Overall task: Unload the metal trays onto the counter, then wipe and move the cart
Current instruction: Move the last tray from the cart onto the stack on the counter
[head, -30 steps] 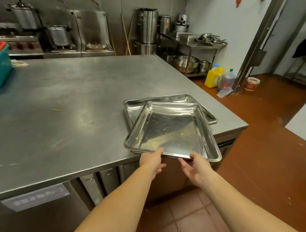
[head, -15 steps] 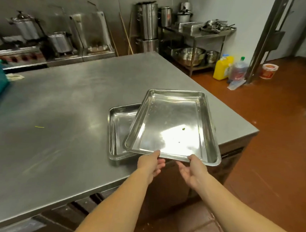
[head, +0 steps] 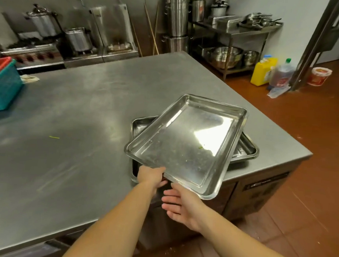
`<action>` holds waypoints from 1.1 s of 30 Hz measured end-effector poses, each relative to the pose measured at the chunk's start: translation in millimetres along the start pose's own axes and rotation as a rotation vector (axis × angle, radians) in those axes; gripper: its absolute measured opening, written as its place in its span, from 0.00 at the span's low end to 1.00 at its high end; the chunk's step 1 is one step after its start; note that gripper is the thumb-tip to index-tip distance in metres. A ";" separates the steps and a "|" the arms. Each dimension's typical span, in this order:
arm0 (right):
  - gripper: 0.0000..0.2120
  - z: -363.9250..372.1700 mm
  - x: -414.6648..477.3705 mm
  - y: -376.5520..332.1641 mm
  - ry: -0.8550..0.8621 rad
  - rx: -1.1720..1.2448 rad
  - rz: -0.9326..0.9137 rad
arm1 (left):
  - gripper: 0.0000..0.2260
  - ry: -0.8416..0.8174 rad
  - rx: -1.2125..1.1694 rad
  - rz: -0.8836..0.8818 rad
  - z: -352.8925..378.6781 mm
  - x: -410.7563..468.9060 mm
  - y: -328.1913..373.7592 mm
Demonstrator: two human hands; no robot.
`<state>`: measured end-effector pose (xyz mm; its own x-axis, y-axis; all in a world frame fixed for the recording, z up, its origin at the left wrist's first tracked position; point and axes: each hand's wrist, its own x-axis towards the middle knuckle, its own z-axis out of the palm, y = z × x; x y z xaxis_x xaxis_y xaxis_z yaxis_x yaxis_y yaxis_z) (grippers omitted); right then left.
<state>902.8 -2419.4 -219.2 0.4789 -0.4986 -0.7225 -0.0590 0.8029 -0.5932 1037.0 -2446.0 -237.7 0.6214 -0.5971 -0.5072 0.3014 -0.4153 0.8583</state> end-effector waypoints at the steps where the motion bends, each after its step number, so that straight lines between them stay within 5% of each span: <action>1: 0.15 2.5 -2.5 -5.1 -0.010 -0.155 -0.053 | 0.14 0.014 -0.002 0.003 -2.4 4.9 2.2; 7: 0.14 -17.7 -1.5 -49.7 0.299 -1.265 -0.860 | 0.14 0.052 -0.002 -0.007 -14.0 27.4 13.8; 11: 0.35 -56.0 8.2 -59.7 0.201 -1.878 -0.765 | 0.11 0.101 0.062 0.028 -20.8 36.6 15.7; 13: 0.26 -65.8 13.0 -56.3 0.176 -2.036 -0.774 | 0.12 0.132 0.085 0.068 -24.3 36.0 17.5; 15: 0.13 -65.3 17.0 -54.0 0.150 -2.106 -0.840 | 0.16 0.146 0.064 0.111 -26.0 29.9 21.5; 19: 0.12 -40.1 24.1 -52.6 0.115 -2.185 -0.810 | 0.29 0.145 0.234 0.266 -32.5 22.7 21.7; 22: 0.14 -12.5 27.8 -43.7 0.106 -2.154 -0.812 | 0.28 0.157 0.592 0.454 -41.4 18.7 18.6; 26: 0.17 24.5 34.7 -23.2 0.113 -2.060 -0.856 | 0.21 0.062 0.781 0.634 -49.2 10.7 12.9; 33: 0.14 56.9 41.1 -12.9 0.085 -1.773 -0.999 | 0.11 -0.092 0.663 0.632 -70.2 9.4 14.8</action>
<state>973.0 -2431.6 -221.1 0.8491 -0.5275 0.0286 -0.4960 -0.8147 -0.3006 1098.1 -2409.6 -224.2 0.4612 -0.8872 0.0121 -0.5682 -0.2849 0.7720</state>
